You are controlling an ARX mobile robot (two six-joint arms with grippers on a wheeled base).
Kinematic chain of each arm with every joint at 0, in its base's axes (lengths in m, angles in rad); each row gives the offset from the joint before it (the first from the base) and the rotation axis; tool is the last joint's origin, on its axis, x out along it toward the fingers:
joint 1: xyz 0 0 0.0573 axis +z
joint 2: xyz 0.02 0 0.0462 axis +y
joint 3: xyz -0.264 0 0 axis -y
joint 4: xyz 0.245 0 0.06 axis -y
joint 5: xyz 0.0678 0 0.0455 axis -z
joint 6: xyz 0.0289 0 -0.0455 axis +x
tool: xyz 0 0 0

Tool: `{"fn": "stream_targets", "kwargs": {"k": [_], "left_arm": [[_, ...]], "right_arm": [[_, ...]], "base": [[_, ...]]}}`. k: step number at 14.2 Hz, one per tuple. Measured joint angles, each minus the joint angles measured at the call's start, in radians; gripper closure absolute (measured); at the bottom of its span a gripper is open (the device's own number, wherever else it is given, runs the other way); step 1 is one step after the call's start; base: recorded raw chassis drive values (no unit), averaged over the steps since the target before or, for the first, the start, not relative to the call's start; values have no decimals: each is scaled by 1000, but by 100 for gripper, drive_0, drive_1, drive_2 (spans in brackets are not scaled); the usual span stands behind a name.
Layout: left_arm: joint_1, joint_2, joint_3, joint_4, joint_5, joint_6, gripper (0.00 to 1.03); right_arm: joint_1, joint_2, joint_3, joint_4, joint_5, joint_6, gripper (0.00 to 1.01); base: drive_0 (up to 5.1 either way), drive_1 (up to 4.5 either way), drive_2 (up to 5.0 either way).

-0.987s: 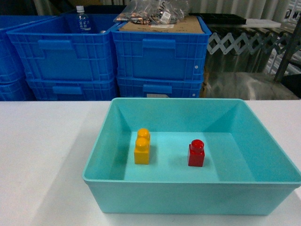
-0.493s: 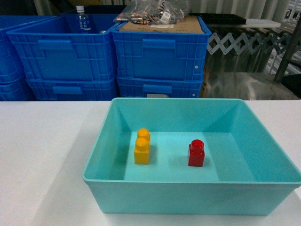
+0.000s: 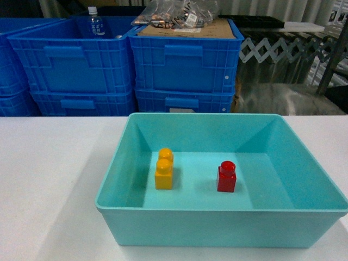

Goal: Pick red block from blue box to shelf

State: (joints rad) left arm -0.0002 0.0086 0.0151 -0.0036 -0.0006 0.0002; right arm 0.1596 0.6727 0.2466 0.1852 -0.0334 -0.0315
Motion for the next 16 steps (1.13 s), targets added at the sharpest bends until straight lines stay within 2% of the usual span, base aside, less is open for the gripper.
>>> {"fn": "stream_targets", "kwargs": {"k": [3, 7, 10, 14, 16], "left_arm": [[0, 0, 0, 0, 0, 0, 5], [0, 0, 0, 0, 0, 0, 5], [0, 0, 0, 0, 0, 0, 5], [0, 0, 0, 0, 0, 0, 5], [0, 0, 0, 0, 0, 0, 5]], "right_arm": [[90, 444, 251, 8, -18, 36, 3], [192, 906, 599, -66, -25, 99, 3], [234, 1149, 775, -106, 29, 93, 3], [246, 1371, 960, -166, 100, 87, 3], [246, 1568, 1094, -226, 175, 95, 7]], "base": [[0, 0, 0], [0, 0, 0], [0, 0, 0], [0, 0, 0], [0, 0, 0]]}}
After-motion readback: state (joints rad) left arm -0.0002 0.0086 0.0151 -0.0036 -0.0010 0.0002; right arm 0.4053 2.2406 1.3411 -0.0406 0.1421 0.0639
